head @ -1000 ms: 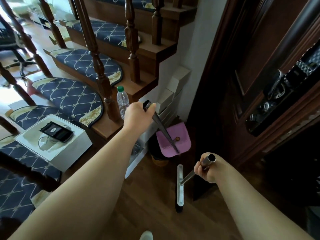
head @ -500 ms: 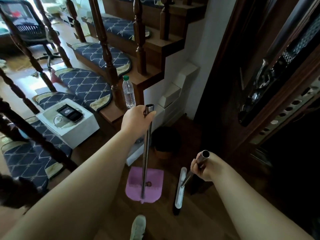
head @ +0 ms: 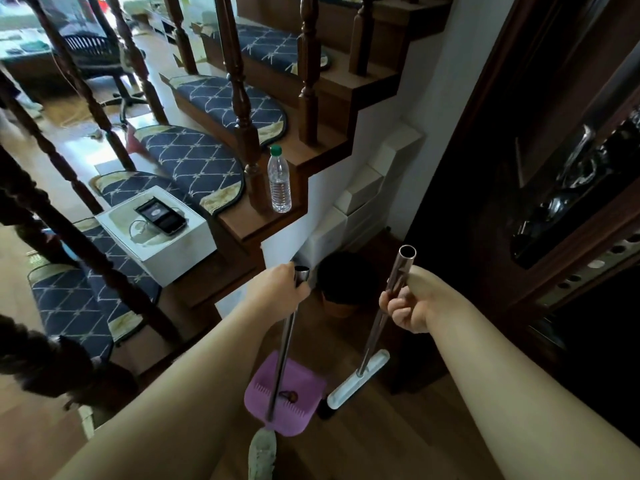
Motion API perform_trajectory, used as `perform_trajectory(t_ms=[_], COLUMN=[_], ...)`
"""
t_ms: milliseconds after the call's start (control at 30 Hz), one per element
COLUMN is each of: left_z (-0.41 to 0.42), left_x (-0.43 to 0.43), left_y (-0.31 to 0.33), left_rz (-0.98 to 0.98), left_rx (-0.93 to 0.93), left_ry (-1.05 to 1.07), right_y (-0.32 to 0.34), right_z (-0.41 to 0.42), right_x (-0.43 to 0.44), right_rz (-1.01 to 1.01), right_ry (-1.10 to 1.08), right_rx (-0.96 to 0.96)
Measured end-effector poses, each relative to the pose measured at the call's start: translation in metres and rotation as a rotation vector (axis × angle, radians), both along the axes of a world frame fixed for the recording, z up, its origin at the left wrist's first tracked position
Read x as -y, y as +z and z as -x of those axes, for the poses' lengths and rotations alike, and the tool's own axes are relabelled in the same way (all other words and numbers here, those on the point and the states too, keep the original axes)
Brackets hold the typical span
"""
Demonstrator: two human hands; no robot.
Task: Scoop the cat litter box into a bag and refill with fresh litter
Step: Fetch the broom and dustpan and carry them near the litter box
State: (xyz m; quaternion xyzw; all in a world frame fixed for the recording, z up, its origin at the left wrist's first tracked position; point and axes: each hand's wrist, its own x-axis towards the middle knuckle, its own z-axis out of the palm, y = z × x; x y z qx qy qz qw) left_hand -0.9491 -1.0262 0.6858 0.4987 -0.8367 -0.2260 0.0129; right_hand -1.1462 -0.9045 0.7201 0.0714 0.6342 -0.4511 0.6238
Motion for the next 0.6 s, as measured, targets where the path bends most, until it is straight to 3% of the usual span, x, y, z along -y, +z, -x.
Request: perform_trajectory(t_ms=[100,300,400,600], left_z=[-0.003,-0.002,0.002,0.013], left_x=[0.021,0.073,0.096,0.143], left_y=[-0.007,-0.036,-0.040,-0.051], left_rz=[-0.061,-0.338,-0.328,-0.522], left_rx=[-0.011,-0.170,-0.173,-0.161], left_ry=[0.003,0.031,-0.007,0.019], right_y=[0.006,0.010,0.015,0.030], right_z=[0.000,-0.005,-0.011,-0.017], right_x=[0.020,0.060,0.079,0.109], right_rz=[-0.020,-0.084,-0.060,0.034], right_ry=[0.064,-0.062,-0.117,-0.197], right_rx=[-0.132,-0.219,-0.297,-0.476])
